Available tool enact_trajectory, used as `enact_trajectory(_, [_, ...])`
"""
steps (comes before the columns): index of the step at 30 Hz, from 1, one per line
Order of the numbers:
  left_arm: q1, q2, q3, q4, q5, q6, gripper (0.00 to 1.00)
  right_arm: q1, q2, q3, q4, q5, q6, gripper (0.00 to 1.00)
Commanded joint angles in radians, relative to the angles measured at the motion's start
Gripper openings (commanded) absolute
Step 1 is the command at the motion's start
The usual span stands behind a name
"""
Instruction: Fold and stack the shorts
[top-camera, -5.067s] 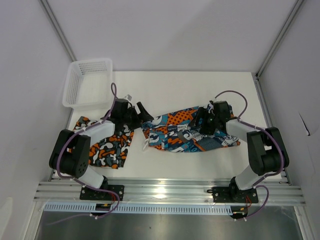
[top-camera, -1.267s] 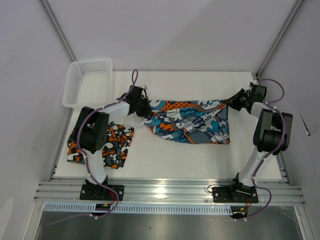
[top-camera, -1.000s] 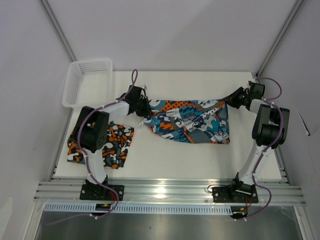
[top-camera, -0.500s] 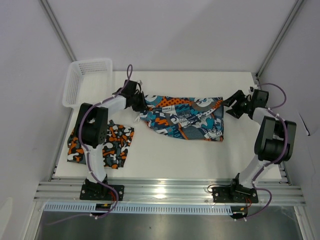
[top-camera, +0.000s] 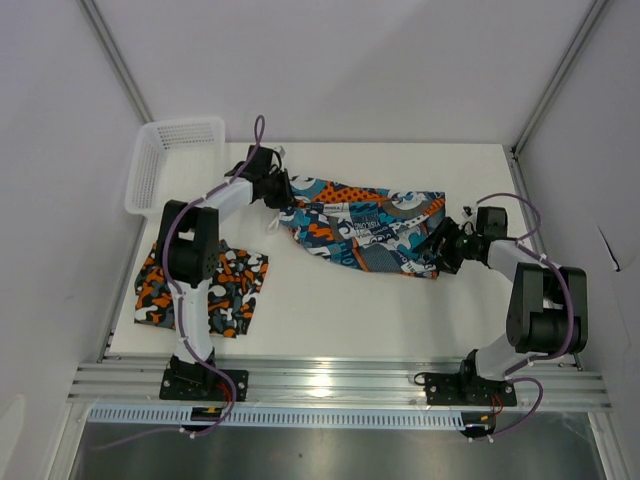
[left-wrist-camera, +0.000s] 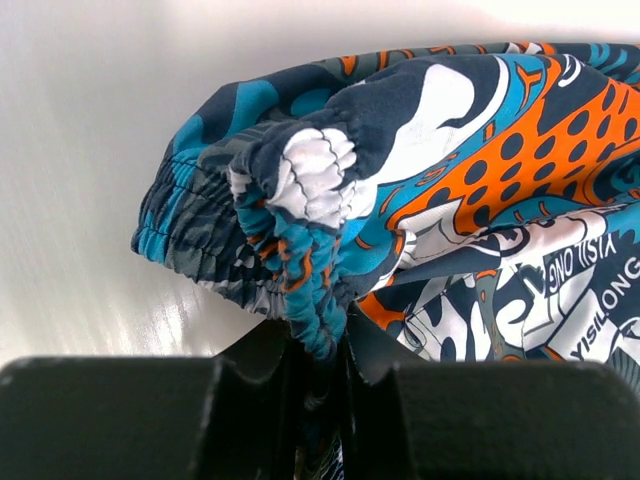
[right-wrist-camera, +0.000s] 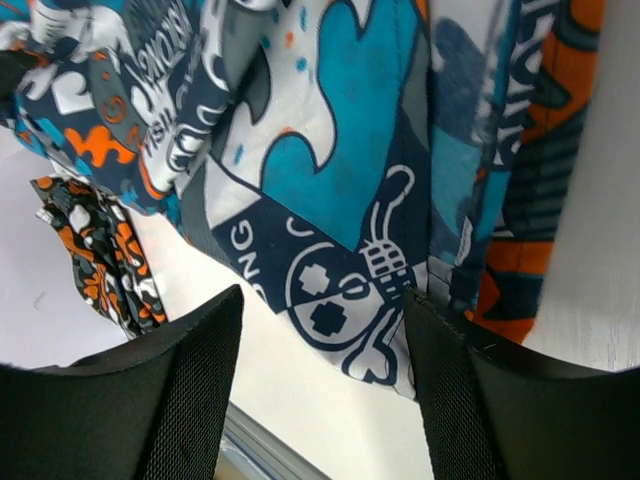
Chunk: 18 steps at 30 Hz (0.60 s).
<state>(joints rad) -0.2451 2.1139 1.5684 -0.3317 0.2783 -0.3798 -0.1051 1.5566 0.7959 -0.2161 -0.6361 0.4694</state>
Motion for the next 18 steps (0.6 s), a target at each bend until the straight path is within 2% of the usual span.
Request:
enact_trajectory(1, [0.012, 0.004, 0.053, -0.007, 0.024, 0.033, 0.18, 0.011, -0.021, -0.027, -0.011, 0.006, -0.018, 0.67])
enact_trajectory(10, [0.02, 0.015, 0.047, -0.006, 0.025, 0.035, 0.18, 0.073, -0.11, -0.109, -0.015, -0.007, 0.005, 0.64])
enact_trajectory(14, [0.026, 0.029, 0.055, -0.007, 0.03, 0.028, 0.19, 0.097, -0.122, -0.156, -0.029, -0.019, 0.009, 0.58])
enact_trajectory(18, [0.036, 0.034, 0.053, -0.007, 0.024, 0.025, 0.19, 0.096, -0.211, -0.236, -0.016, -0.013, 0.047, 0.54])
